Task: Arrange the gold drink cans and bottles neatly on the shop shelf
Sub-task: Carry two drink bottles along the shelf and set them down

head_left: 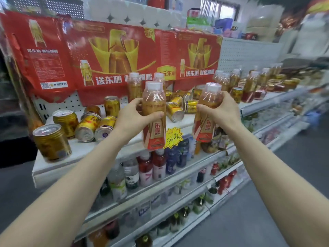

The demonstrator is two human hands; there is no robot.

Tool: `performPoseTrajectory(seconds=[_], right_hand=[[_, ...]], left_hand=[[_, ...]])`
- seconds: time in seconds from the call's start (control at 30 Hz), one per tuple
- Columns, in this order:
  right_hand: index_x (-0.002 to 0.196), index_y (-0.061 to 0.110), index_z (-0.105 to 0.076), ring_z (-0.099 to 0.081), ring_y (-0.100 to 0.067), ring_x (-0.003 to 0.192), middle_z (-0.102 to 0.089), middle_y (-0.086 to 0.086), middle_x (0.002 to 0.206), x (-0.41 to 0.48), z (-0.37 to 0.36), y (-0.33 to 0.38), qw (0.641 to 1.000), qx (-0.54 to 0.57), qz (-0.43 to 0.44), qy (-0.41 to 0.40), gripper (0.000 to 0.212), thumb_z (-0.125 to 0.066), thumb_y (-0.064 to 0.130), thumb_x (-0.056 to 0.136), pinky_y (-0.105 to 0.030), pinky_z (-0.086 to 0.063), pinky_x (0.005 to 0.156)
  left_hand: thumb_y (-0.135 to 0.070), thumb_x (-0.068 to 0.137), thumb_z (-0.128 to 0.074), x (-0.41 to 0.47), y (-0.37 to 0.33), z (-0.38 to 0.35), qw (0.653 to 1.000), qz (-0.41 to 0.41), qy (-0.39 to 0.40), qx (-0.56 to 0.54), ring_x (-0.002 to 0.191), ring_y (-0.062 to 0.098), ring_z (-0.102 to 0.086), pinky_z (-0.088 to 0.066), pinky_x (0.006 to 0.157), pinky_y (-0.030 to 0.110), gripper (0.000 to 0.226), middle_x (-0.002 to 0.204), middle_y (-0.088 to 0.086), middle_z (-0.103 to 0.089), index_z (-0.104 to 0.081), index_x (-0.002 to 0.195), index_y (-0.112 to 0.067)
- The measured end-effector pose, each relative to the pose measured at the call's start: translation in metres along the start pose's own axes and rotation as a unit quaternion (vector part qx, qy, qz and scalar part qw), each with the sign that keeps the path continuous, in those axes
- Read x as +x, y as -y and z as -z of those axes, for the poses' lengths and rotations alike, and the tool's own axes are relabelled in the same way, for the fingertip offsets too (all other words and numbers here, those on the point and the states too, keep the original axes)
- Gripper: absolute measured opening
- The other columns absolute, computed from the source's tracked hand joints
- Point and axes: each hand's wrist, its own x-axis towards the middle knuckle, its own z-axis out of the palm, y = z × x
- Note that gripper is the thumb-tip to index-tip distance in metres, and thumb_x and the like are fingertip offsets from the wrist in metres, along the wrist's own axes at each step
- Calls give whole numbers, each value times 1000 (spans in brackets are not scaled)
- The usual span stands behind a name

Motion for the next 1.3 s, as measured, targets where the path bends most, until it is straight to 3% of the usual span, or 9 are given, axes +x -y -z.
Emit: performPoseTrajectory(seconds=[0.1, 0.27, 0.4, 0.53, 0.73, 0.87, 1.1, 1.3], right_hand=[[115, 26, -52, -64, -12, 94, -65, 10, 104, -21, 21, -29, 999, -10, -37, 2, 58, -84, 47, 71, -36, -54, 87], [114, 26, -54, -63, -12, 98, -66, 10, 107, -45, 58, -75, 997, -35, -63, -16, 59, -84, 50, 69, -32, -51, 83], [116, 24, -55, -64, -9, 95, -66, 13, 102, -53, 99, -123, 994, -37, -94, -32, 61, -86, 48, 69, -27, -51, 80], [125, 18, -55, -63, -10, 96, -65, 12, 102, -43, 150, -177, 990, -65, -112, -51, 67, -85, 45, 71, -25, -49, 81], [124, 21, -56, -65, -15, 103, -69, 7, 111, -4, 240, -262, 981, -117, -137, -79, 69, -84, 50, 68, -37, -52, 92], [123, 23, -55, -63, -14, 102, -68, 9, 108, 29, 294, -308, 975, -133, -152, -96, 68, -83, 51, 67, -34, -51, 90], [123, 25, -55, -61, -10, 99, -63, 14, 104, 90, 358, -391, 965, -143, -175, -133, 64, -82, 46, 70, -25, -46, 84], [121, 25, -55, -62, -16, 105, -67, 7, 112, 163, 401, -465, 959, -155, -186, -148, 63, -82, 47, 69, -32, -50, 91]], left_hand=[[-47, 68, -85, -14, 0, -31, 999, 2, 40, -14, 98, 5, -64, -53, 80, 24, 49, 104, -14, -68, -59, 109, -35], [-69, 52, -79, -21, -3, -91, 997, -4, 73, 0, 103, 8, -64, -54, 92, 38, 79, 111, -11, -69, -63, 118, -30], [-49, 67, -85, -21, -18, -160, 992, 0, 125, -16, 99, 6, -63, -55, 90, 38, 55, 108, -10, -68, -62, 113, -32], [-59, 61, -83, -6, -35, -242, 985, -17, 171, -24, 99, 9, -65, -56, 88, 42, 64, 106, -11, -69, -62, 115, -31], [-55, 65, -83, 21, -78, -376, 974, -35, 219, -47, 96, 2, -65, -55, 89, 36, 59, 104, -14, -69, -62, 115, -31], [-57, 62, -83, 44, -104, -457, 970, -35, 231, -71, 99, 4, -64, -55, 91, 37, 66, 108, -15, -69, -61, 119, -31], [-45, 68, -85, 89, -135, -578, 960, -36, 263, -93, 98, 0, -63, -53, 84, 26, 61, 107, -15, -67, -61, 120, -27], [-46, 69, -84, 150, -151, -691, 953, -49, 283, -98, 99, 2, -61, -53, 81, 26, 63, 108, -15, -65, -56, 123, -29]])
